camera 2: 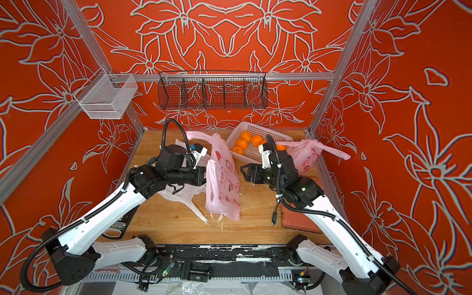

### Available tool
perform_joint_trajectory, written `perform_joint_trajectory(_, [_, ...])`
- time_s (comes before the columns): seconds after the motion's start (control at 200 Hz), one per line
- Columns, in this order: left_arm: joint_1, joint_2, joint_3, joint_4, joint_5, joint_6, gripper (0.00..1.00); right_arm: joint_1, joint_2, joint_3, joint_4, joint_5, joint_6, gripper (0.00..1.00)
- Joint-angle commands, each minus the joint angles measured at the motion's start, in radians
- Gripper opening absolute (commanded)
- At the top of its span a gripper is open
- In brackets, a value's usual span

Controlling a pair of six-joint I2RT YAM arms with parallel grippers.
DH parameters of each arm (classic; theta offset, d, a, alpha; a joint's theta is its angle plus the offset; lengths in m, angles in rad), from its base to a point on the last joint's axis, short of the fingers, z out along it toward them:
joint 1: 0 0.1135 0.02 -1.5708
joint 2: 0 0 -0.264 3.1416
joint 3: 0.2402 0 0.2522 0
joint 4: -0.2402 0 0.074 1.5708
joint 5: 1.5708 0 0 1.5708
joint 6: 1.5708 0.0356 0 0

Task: Place the oranges into plastic bags & tie knots
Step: Open the plastic bag from the plastic bag.

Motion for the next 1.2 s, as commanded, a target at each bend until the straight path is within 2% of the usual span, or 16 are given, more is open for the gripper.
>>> perform_joint_trajectory(0.0, [0.004,-0.013,-0.008,0.044,-0.007,0.007,0.0,0.017,0.064,0.018,0.187,-0.243,0.119,0.86])
perform_joint_trajectory(0.26, [0.02,-0.058,0.023,0.027,-0.048,0.052,0.0,0.134,0.223,0.224,0.054,-0.177,0.09,0.85])
perform_joint_trajectory(0.871, [0.039,-0.054,-0.008,0.035,0.007,0.069,0.0,0.164,0.324,0.246,0.132,-0.183,0.128,0.71])
perform_joint_trajectory(1.136, [0.04,-0.064,-0.018,0.035,-0.002,0.071,0.0,0.166,0.352,0.246,0.136,-0.178,0.144,0.51])
perform_joint_trajectory(1.196, [0.04,-0.064,-0.019,0.033,-0.008,0.071,0.0,0.169,0.356,0.246,0.147,-0.191,0.147,0.39])
